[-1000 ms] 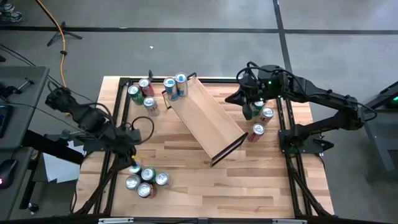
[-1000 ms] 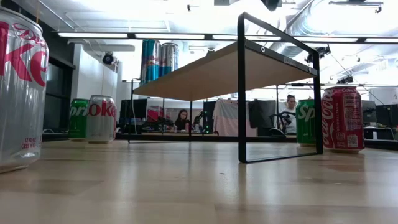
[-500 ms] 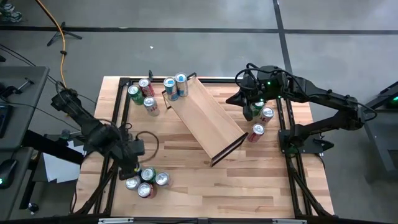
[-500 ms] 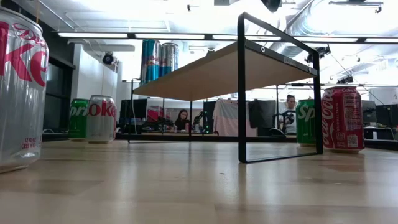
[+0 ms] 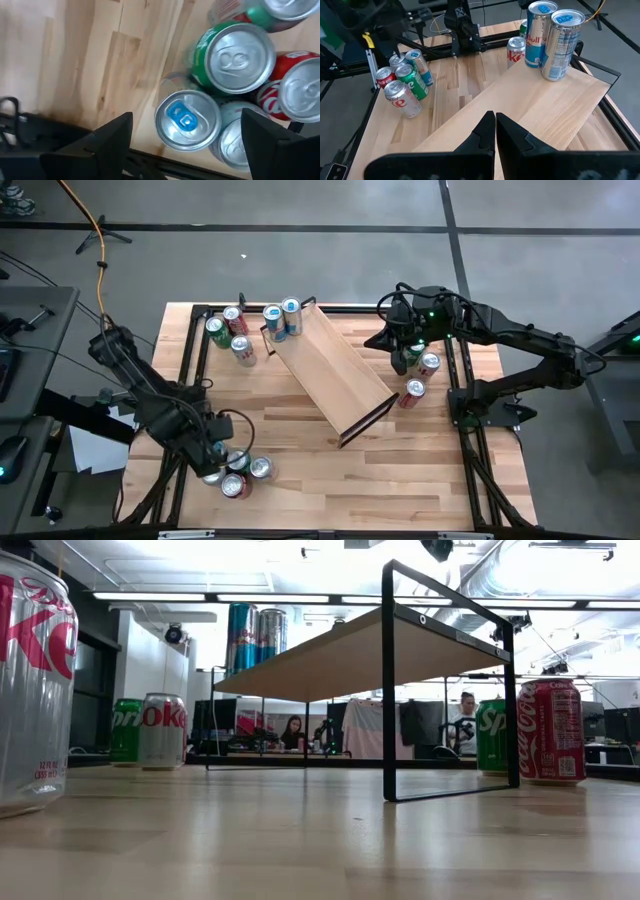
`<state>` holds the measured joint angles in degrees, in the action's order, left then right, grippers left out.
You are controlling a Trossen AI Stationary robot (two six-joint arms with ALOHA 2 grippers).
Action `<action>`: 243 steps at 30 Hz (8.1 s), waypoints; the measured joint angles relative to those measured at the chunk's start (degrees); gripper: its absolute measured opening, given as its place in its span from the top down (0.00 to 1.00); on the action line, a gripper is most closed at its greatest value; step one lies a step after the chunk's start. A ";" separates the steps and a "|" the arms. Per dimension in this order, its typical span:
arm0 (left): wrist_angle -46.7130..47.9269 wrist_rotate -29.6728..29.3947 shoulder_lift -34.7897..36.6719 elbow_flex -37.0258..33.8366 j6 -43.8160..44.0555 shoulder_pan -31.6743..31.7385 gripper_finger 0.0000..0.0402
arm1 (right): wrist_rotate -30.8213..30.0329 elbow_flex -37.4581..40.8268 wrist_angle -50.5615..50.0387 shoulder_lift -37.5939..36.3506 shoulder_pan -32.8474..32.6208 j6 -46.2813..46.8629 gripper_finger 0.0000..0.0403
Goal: Place canned beverage on shelf
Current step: Put the blue soda can on the shelf aligned with the other blue soda cans
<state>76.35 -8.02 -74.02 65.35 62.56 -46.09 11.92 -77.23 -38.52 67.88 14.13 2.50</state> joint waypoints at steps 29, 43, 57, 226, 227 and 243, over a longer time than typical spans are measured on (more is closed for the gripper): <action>-8.59 1.49 -0.46 -9.11 3.33 0.05 0.41 | -0.09 0.00 -0.02 0.00 0.02 0.46 1.00; -8.37 1.30 1.16 -9.11 3.29 0.05 0.70 | -0.09 0.00 0.06 0.00 0.02 0.66 1.00; -3.02 1.25 18.40 -7.98 7.88 2.47 0.69 | -2.51 0.00 0.42 0.00 0.02 0.48 1.00; -112.24 -2.22 -3.47 -10.53 -49.20 47.84 0.53 | -7.02 15.52 53.08 9.06 -10.43 18.12 0.50; -112.36 -1.52 -4.07 -9.76 -49.21 47.99 0.53 | -8.22 15.52 52.80 9.24 -10.78 17.58 0.50; -111.68 0.39 -8.28 -4.21 -55.75 48.78 0.72 | -9.75 15.37 52.81 9.16 -11.19 12.90 0.48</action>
<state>-35.33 -7.63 -82.30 61.14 6.80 2.69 2.17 -61.87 14.28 77.03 2.94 15.40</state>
